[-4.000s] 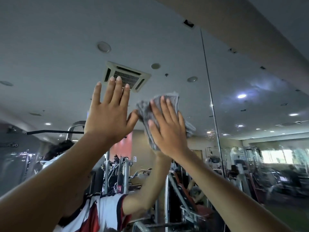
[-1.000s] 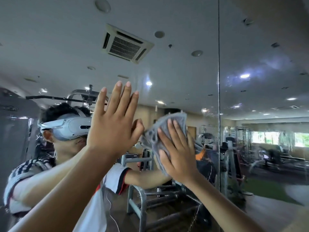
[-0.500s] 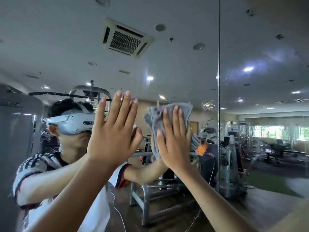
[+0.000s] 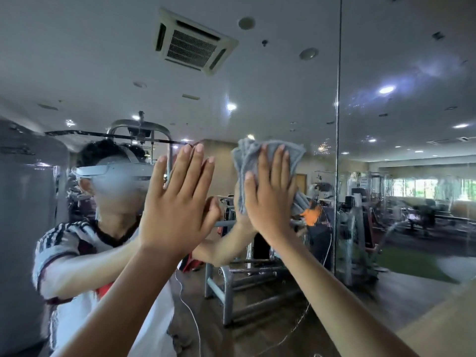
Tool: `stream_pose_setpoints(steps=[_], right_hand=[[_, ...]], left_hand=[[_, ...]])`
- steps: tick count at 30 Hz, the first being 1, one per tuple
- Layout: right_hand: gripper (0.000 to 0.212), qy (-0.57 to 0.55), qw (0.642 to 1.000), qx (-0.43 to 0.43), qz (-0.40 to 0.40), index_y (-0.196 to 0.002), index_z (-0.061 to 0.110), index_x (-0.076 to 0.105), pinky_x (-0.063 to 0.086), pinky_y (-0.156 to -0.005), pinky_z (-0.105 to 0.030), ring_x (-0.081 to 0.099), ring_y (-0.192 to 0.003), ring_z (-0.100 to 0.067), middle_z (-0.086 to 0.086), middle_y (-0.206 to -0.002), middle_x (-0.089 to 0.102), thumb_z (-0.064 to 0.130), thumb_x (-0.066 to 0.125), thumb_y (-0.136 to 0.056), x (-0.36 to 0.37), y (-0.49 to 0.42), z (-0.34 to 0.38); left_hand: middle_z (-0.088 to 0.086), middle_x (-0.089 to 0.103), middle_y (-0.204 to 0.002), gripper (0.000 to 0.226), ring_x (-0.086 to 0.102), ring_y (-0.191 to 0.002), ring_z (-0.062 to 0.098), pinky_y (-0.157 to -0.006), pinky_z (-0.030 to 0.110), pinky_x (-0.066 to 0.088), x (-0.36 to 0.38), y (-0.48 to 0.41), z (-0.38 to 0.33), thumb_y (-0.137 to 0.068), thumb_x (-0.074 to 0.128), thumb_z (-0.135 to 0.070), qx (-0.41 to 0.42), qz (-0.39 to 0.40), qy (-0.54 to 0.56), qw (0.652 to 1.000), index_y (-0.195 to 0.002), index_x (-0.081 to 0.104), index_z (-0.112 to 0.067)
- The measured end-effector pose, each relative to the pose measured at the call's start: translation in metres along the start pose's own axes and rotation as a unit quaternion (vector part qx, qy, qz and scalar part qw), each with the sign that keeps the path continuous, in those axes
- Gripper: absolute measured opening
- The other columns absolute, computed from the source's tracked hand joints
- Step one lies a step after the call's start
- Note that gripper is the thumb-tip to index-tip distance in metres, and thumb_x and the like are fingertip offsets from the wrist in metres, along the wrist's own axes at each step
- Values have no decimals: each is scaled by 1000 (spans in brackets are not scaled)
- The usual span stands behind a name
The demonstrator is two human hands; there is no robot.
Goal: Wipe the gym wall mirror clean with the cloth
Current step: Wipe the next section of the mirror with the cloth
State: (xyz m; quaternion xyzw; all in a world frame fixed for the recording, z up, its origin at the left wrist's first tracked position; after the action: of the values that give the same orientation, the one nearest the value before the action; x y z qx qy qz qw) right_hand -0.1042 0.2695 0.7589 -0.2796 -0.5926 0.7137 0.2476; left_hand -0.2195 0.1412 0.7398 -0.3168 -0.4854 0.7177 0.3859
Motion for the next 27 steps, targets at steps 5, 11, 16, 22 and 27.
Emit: stream_pose_setpoints(steps=[5, 11, 16, 22, 27], right_hand=[[54, -5, 981, -196, -4, -159, 31, 13, 21, -119, -56, 20, -152, -27, -9, -163, 21, 42, 21, -106, 6, 106, -22], [54, -18, 986, 154, -55, -157, 39, 2, 19, -120, -57, 17, -152, -21, -4, -164, 20, 48, 13, -104, 7, 68, -83], [62, -13, 991, 126, -51, -157, 21, 25, 2, -120, -45, 16, -152, -24, -9, -164, 21, 47, 19, -100, 2, 31, -24], [51, -23, 982, -184, -17, -155, 27, 27, 20, -119, -55, 23, -151, -27, -7, -163, 23, 37, 27, -105, 8, 131, -13], [64, -23, 999, 40, -20, -158, 36, 7, 26, -113, -63, 13, -153, -20, -2, -166, 13, 33, 32, -100, 10, 138, -95]], left_hand=[[16, 18, -165, 64, 16, -153, 30, -123, 55, 10, -1, 8, 2, -105, 23, -44, -1, -11, 10, 1000, -157, 25, -7], [16, 17, -165, 61, 14, -154, 31, -122, 58, 12, 1, 28, -6, -106, 19, -40, -12, -5, 17, 1000, -158, 22, -8], [15, 17, -165, 59, 15, -154, 30, -123, 55, 10, 1, 29, -6, -107, 17, -38, -19, -11, 25, 999, -158, 22, -8], [15, 21, -164, 58, 16, -153, 30, -124, 54, 9, -1, 41, -3, -107, 22, -35, -22, -24, 40, 999, -158, 24, -8], [16, 15, -165, 60, 13, -154, 31, -122, 59, 11, 5, 75, -22, -106, 25, -33, -41, -2, 27, 999, -158, 18, -5]])
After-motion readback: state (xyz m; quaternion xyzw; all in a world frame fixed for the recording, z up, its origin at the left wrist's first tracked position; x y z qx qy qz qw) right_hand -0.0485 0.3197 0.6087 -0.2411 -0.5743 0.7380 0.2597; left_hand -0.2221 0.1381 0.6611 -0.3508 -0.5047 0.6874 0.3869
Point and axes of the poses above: each hand's wrist, its own y-axis away from the middle knuckle, its own x-axis out of the palm, z = x × y, the point moved 9 cm from there along -y, towards the middle knuckle
